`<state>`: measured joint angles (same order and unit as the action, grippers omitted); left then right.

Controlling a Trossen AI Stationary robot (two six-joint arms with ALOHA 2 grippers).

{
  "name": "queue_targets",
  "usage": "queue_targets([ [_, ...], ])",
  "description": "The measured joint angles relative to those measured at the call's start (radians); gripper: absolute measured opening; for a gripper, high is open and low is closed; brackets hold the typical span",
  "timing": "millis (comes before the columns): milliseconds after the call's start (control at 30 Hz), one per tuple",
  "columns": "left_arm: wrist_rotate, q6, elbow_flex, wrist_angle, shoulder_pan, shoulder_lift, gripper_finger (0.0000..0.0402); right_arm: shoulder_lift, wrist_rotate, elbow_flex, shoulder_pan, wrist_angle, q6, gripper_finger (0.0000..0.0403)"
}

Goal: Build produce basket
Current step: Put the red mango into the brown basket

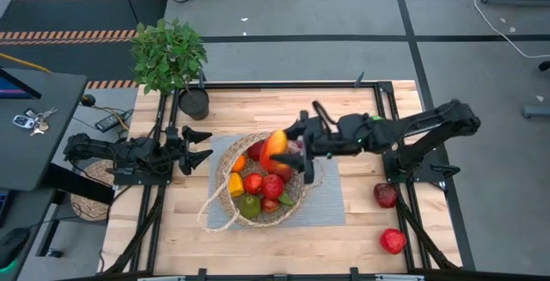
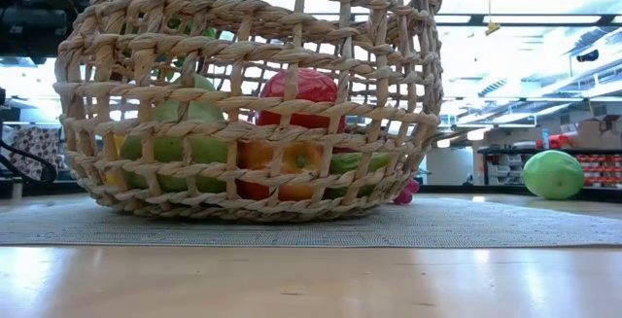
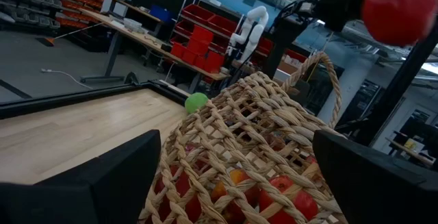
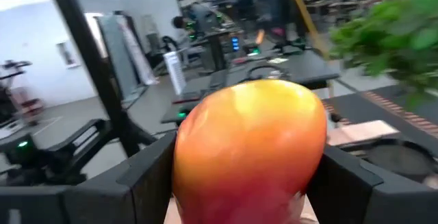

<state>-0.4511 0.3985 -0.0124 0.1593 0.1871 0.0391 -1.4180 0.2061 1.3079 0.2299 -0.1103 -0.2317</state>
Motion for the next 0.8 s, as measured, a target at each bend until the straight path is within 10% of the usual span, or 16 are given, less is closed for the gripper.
queue_targets([
  [800, 0.000, 0.000, 0.001, -0.006, 0.000, 0.003, 0.0389, -0.185, -0.099, 0.180, 0.055, 0.218, 0.150, 0.0280],
])
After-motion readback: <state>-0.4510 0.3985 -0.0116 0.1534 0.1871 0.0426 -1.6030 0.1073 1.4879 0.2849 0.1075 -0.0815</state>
